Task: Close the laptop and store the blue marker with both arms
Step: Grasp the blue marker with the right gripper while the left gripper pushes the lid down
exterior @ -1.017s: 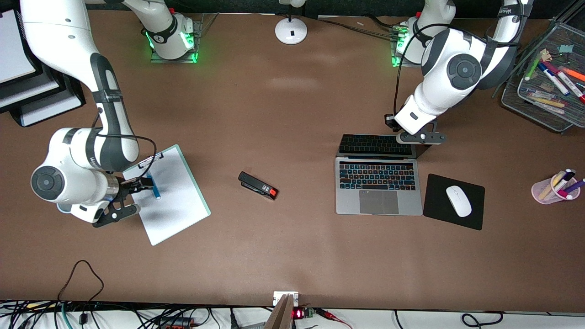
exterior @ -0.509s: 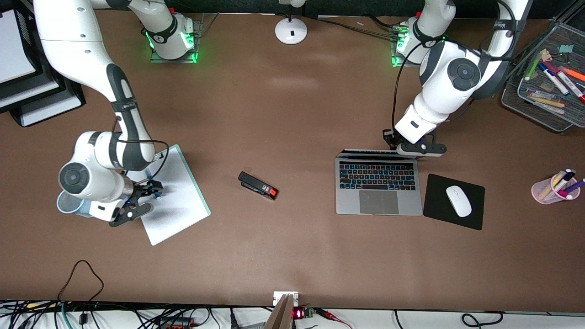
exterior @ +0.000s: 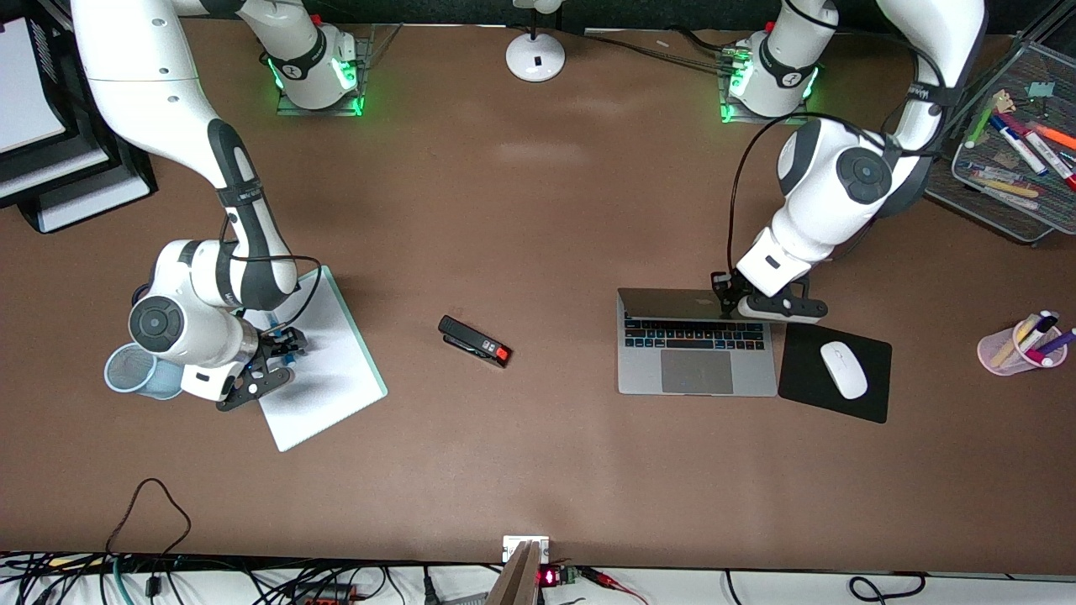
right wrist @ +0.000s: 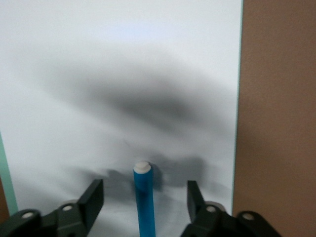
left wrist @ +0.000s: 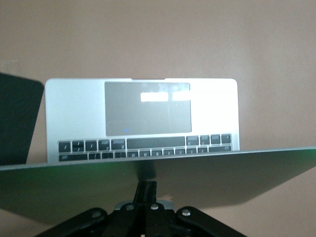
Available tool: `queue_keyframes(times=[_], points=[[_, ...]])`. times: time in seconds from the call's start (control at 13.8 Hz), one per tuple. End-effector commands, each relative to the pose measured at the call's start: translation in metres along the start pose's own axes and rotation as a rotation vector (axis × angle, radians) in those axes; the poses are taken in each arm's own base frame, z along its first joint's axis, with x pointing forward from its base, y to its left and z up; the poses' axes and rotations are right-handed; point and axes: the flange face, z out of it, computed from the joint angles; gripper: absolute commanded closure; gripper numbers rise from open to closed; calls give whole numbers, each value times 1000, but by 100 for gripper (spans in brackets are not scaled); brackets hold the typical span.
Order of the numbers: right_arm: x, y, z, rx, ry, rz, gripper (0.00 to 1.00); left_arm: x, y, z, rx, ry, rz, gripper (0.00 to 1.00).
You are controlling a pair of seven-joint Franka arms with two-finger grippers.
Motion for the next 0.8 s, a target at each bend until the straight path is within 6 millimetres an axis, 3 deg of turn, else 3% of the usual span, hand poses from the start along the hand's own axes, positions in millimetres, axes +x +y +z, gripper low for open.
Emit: queue_keyframes(times=[0.0, 0.51, 0.73], points=[[-3, 0, 7, 1, 4, -10, 30, 12, -2, 20, -20, 33, 20, 100], [-4, -1, 12, 3, 2, -4, 59, 40, -4, 57, -43, 27, 19, 100], [-4, -1, 17, 7, -1, -1, 62, 44, -9, 77, -50, 9, 10, 100]])
